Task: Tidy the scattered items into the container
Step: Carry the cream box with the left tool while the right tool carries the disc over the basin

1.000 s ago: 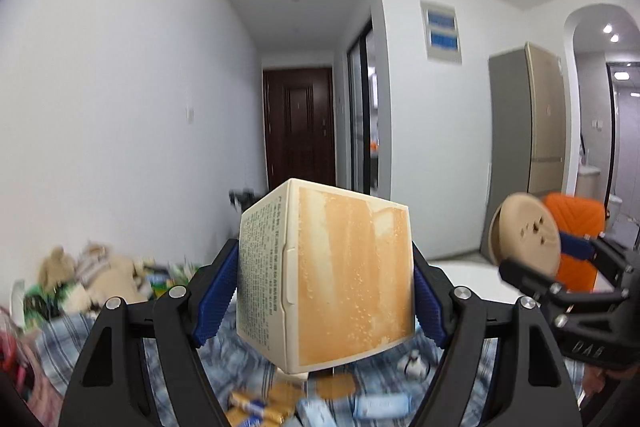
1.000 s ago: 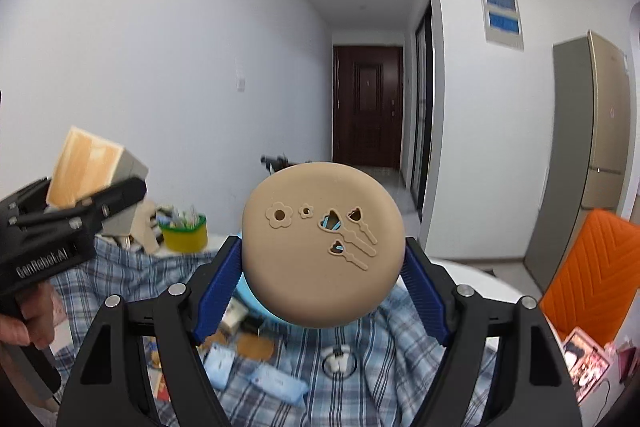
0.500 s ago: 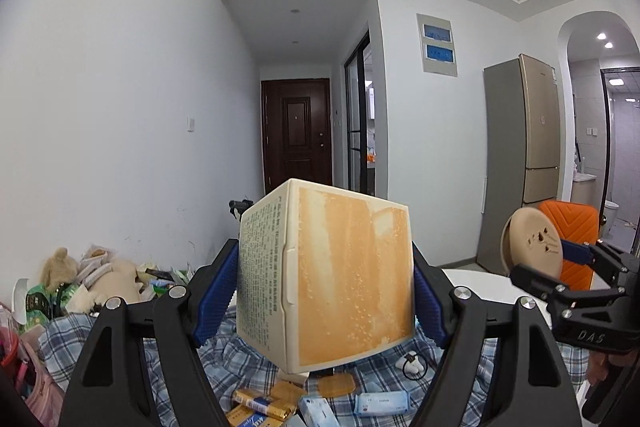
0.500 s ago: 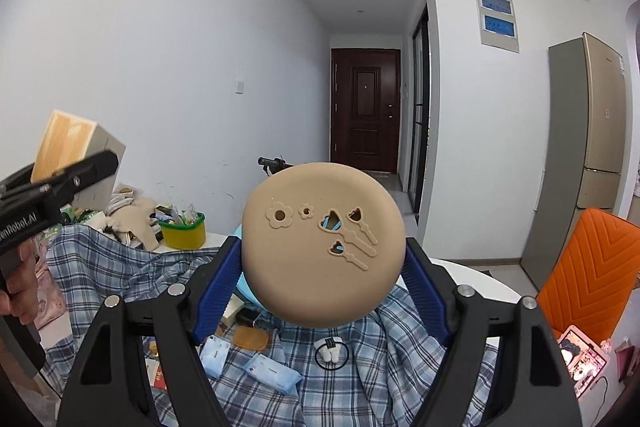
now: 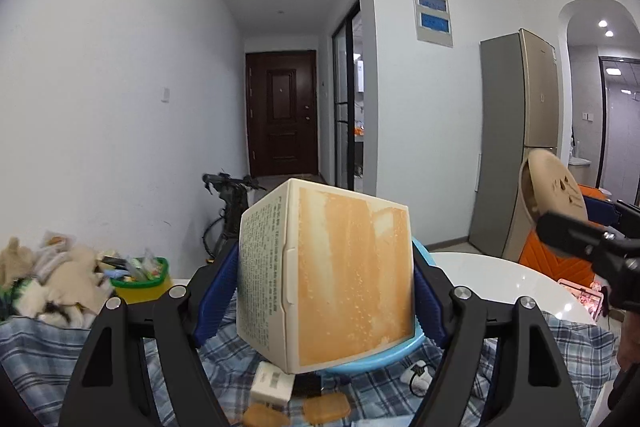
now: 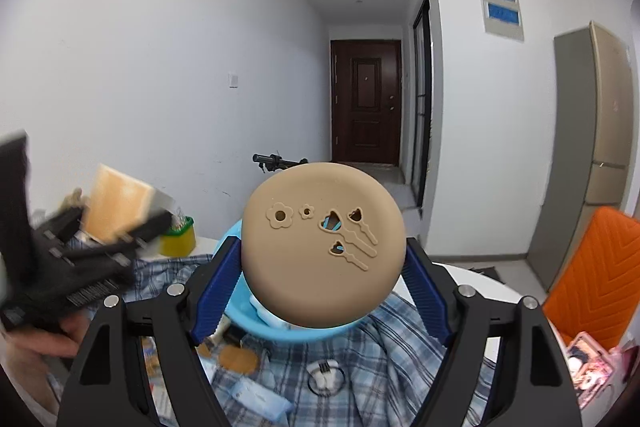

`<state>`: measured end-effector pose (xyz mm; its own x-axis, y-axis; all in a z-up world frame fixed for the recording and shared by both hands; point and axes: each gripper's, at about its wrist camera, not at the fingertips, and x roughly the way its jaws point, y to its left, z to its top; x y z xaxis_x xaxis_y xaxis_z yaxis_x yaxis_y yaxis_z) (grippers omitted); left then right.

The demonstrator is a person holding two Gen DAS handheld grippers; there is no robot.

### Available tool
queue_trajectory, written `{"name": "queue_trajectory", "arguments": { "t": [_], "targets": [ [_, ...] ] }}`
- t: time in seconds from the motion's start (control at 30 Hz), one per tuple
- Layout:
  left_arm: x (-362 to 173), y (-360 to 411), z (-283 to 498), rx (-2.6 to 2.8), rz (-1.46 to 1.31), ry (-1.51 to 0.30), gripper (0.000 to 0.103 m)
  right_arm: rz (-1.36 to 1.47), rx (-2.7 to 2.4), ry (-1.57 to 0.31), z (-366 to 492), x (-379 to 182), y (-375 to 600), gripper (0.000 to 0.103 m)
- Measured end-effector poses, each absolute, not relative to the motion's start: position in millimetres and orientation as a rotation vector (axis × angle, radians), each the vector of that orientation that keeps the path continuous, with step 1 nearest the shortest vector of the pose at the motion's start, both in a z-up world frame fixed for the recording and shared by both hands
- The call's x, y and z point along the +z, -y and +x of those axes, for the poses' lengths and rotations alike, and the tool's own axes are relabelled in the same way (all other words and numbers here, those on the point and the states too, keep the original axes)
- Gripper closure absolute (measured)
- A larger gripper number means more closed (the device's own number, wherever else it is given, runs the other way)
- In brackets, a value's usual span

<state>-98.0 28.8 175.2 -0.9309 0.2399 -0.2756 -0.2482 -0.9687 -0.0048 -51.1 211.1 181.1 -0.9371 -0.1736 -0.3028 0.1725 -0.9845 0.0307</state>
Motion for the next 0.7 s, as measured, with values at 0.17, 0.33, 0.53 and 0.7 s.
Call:
{"name": "queue_trajectory", "arguments": {
  "t": [0.17, 0.33, 0.53, 0.7],
  "targets": [
    [172, -31, -160, 2.821, -0.427, 0.066, 0.024, 0.435, -2.952, -0.050, -106, 186, -204, 0.025],
    [172, -34, -224, 2.861, -0.456, 0.028, 0.024, 0.422, -2.945, -0.075, -157, 187, -200, 0.025],
    [190, -28, -277, 2.896, -0.466, 0.055, 0.024, 0.453, -2.954, -0.082, -211, 193, -193, 0.026],
    [186, -11, -295, 2.940, -0.563, 0.144, 0.024, 0.596, -3.005, -0.071, -235, 191, -199, 0.026]
  ]
}}
